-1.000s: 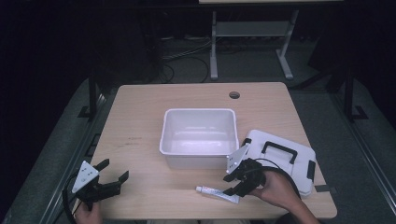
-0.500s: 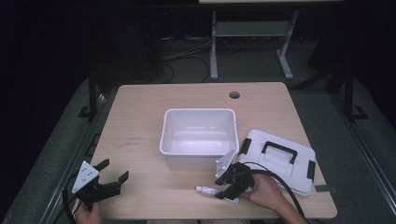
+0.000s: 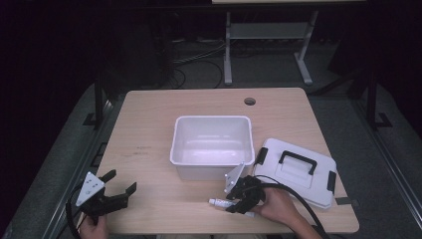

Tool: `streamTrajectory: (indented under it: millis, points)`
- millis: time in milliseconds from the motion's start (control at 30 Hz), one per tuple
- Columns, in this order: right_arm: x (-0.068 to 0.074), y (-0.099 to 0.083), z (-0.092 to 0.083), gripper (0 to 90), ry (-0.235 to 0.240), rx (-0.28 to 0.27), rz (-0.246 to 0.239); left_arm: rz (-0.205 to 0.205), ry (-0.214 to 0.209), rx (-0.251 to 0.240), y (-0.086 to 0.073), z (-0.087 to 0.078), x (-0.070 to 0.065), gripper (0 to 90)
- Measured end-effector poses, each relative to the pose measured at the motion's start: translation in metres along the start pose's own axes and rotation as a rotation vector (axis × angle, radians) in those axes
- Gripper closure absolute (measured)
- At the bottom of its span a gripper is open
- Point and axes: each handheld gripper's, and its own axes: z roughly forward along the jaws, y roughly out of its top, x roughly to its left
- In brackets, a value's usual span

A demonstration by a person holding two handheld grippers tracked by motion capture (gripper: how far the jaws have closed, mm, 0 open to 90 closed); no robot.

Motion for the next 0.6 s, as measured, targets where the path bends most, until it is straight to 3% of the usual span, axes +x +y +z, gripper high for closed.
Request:
streamTrajectory:
  millis: [333, 600]
  points:
    - [0.0015, 0.0010, 0.0033, 68.4, -0.018, 0.024, -0.031, -0.003, -0.002, -0.002, -0.0003, -0.0004, 0.0011, 13.4]
    - [0.0028, 0.0027, 0.0037, 70.4, -0.033, 0.036, -0.055, -0.009, -0.001, -0.005, -0.0005, -0.0008, 0.0017, 13.4]
